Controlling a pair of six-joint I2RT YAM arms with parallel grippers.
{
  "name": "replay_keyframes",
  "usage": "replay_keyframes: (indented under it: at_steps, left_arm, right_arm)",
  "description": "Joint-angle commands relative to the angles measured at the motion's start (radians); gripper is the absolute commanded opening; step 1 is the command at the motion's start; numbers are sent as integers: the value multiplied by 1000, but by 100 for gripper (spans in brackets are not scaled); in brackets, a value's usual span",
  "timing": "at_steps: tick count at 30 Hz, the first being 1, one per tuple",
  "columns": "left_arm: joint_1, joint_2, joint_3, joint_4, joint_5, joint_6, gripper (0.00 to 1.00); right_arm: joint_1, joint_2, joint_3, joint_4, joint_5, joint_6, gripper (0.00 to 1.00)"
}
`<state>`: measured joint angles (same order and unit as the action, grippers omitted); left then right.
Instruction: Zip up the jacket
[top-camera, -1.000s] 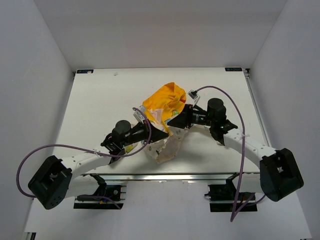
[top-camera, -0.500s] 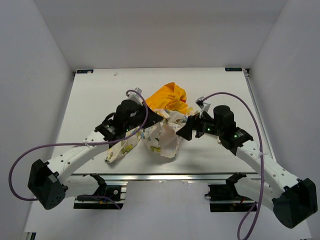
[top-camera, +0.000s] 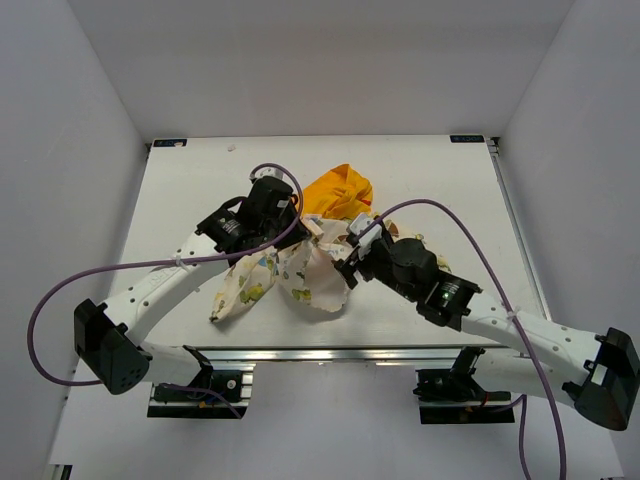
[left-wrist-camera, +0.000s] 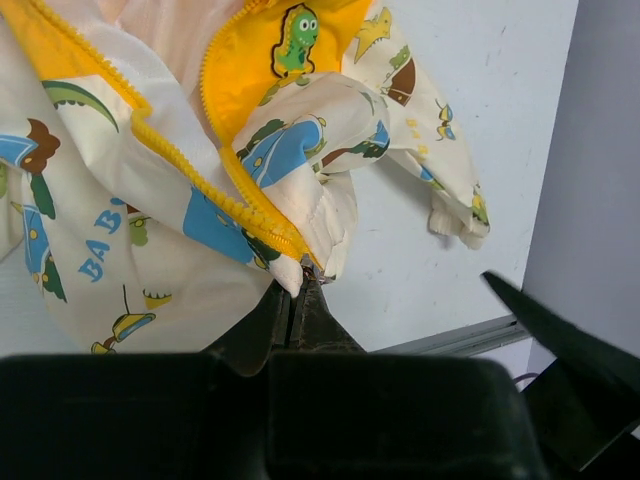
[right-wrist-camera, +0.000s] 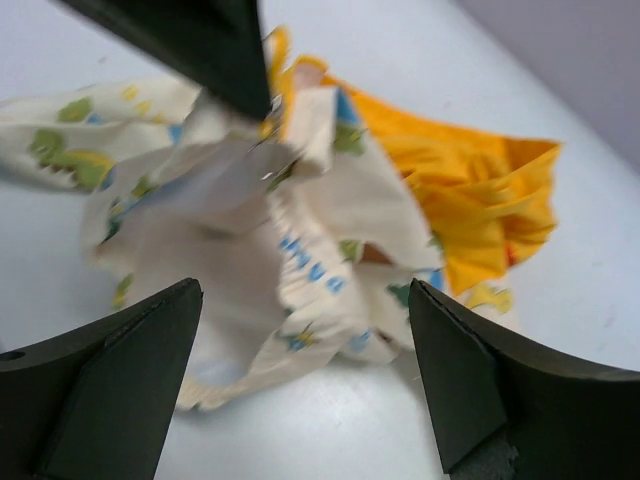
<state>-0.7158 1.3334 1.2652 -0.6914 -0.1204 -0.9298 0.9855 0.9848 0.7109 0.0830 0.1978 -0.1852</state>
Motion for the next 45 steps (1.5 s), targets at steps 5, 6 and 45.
replay_keyframes:
  at_steps: [5,6,45]
  left_arm:
    - [1,-13,33,-40,7,-23,0]
    - [-1,-14,27,-39,7,-27,0]
    - [-1,-88,-87,23,38,-3,0]
  right_arm:
    - [15,115,68,189,94,-198,87]
    - [21,136,74,187,77,-207,87]
    - [82,305,107,259,46,-220,14]
